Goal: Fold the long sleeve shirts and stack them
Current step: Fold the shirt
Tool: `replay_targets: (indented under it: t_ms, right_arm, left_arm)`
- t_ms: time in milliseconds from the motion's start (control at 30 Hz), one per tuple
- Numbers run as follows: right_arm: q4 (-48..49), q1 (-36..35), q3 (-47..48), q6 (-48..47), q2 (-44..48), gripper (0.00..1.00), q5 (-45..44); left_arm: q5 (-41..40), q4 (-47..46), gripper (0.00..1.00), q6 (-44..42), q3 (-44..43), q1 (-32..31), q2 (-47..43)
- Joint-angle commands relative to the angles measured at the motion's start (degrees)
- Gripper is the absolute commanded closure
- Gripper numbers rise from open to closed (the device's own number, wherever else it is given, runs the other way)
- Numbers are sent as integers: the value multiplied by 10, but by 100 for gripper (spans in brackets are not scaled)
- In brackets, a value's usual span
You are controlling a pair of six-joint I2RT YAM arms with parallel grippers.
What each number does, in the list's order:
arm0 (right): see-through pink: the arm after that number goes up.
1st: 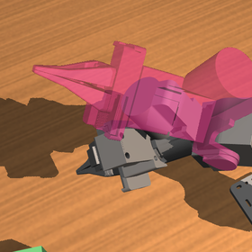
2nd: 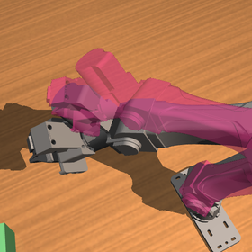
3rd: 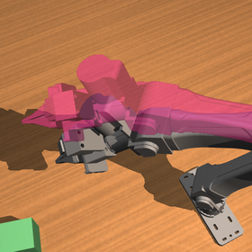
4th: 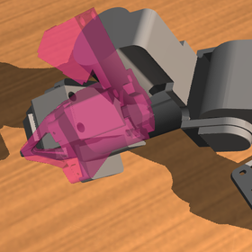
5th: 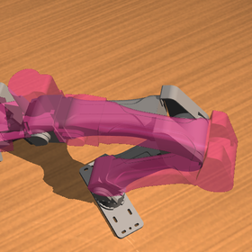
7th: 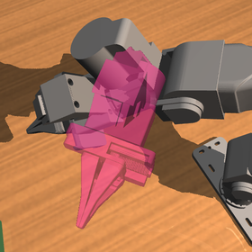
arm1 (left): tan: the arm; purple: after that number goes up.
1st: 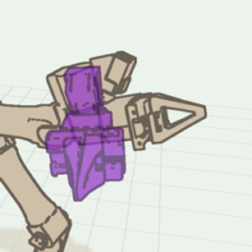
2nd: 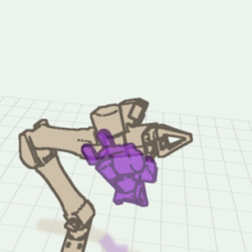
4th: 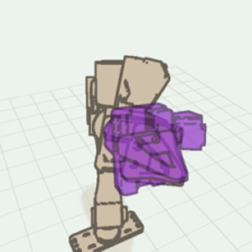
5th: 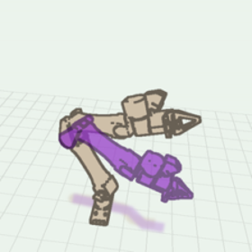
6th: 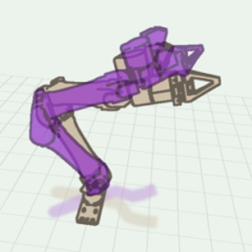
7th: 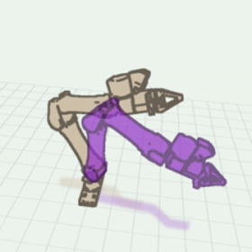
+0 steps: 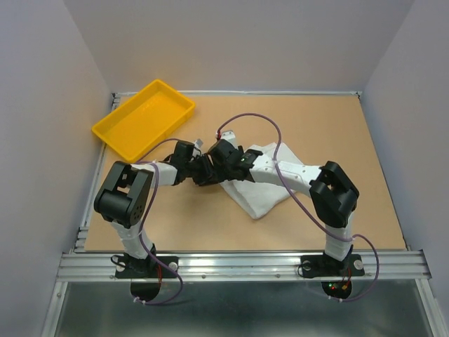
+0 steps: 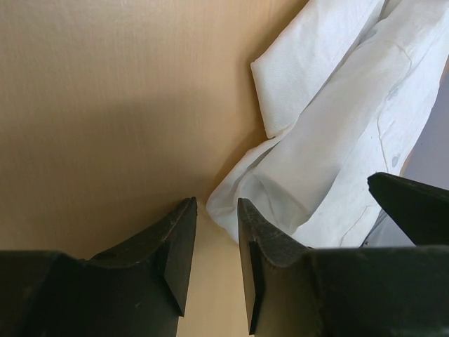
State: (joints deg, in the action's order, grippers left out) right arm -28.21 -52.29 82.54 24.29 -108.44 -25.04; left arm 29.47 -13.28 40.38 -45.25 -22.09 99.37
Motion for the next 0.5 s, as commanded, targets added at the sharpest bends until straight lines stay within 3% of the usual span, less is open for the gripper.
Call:
replay_targets:
  t_ms: [0, 267, 467]
  right_arm:
    - [-43, -18, 52, 72, -16, 33, -69]
    - [-69, -25, 59, 114, -47, 43, -135]
    - [-69, -24, 81, 137, -70, 50, -138]
  left_arm:
    - [-1, 16, 59, -13, -1, -8, 15]
    - [8, 6, 62, -9, 3, -13, 26]
    - [10, 4, 64, -8, 4, -16, 31]
